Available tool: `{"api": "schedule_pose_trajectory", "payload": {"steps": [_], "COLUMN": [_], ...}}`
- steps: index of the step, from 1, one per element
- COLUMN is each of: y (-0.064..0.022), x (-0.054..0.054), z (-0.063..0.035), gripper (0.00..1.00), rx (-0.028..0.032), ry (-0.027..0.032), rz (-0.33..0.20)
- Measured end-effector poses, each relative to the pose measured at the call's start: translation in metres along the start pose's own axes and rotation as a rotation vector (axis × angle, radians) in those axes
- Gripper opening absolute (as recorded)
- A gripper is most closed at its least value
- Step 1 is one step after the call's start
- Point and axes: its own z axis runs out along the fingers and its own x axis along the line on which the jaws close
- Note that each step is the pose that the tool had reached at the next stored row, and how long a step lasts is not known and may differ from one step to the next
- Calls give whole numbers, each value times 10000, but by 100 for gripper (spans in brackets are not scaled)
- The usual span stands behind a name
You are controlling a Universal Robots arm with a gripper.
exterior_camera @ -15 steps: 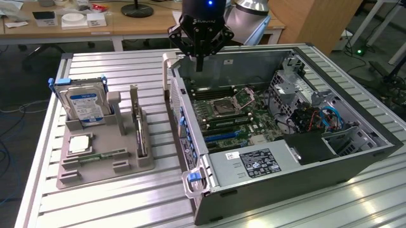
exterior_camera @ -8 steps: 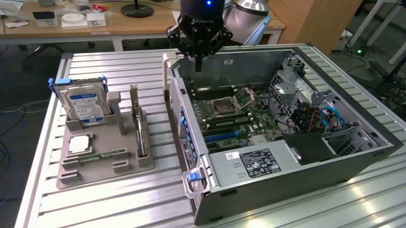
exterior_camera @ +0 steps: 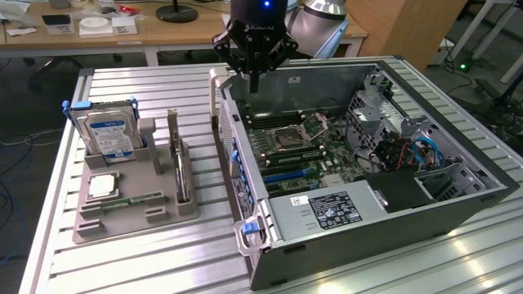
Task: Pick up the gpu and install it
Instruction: 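Reach for the gpu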
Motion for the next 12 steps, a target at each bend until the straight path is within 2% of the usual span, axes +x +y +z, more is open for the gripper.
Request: {"api": "schedule_pose_trajectory", "payload": {"steps": [12], "y": [-14], "x": [54], "z": [0], "gripper": [10], "rx": [0], "ry": [0], "rz": [0]}}
